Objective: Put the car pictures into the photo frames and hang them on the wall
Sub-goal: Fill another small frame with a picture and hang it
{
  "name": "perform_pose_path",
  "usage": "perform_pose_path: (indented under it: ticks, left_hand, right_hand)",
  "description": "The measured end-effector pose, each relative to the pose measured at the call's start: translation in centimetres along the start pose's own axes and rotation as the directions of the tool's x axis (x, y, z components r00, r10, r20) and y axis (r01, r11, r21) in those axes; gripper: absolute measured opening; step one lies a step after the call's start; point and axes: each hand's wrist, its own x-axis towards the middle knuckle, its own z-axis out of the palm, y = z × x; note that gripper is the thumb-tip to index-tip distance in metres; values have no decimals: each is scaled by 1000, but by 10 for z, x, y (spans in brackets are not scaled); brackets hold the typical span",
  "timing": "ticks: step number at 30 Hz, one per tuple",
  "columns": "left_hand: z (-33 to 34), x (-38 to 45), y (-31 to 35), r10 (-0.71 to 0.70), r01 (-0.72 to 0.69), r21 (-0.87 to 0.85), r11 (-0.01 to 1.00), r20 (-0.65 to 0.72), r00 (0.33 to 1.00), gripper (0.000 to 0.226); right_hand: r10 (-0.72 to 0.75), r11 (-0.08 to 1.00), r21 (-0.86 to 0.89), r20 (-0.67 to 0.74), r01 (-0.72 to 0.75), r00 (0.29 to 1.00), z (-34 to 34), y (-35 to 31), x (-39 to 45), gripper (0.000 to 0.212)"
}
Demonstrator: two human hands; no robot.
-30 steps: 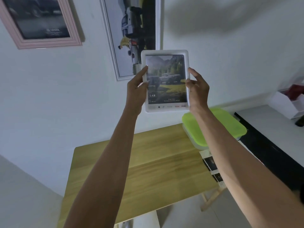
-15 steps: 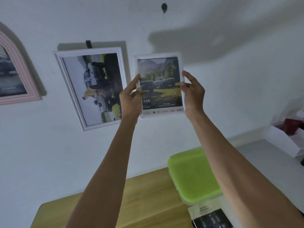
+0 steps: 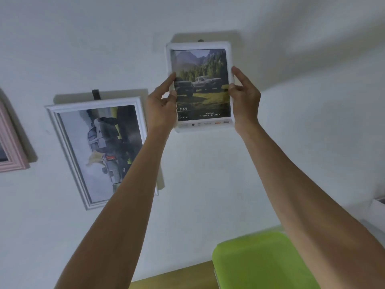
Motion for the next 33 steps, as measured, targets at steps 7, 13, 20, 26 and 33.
perform_pose_path:
  ticks: [7, 13, 20, 26, 33]
  left_hand:
    - [7, 18, -15, 61, -60, 131, 990, -1, 998, 50]
    - [10, 13, -28, 130, -126, 152, 980, -14, 991, 53]
    - [14, 3, -41, 89, -85, 109, 990, -37, 995, 54]
    - [11, 6, -42, 47, -44, 71, 997, -43, 998, 55]
    - [7, 4, -41, 7, -3, 73, 997, -47, 999, 55]
  right_hand:
    - [-25, 999, 32, 21, 25, 999, 3, 8, 20, 43]
    - [-45, 999, 23, 28, 44, 999, -4, 23, 20, 44]
    - [-56, 998, -7, 29, 56, 998, -7, 35, 13, 43]
    - [-56, 998, 2, 4, 56, 998, 0, 40, 9, 43]
    - [-72, 995, -66, -8, 71, 997, 0, 51, 10, 43]
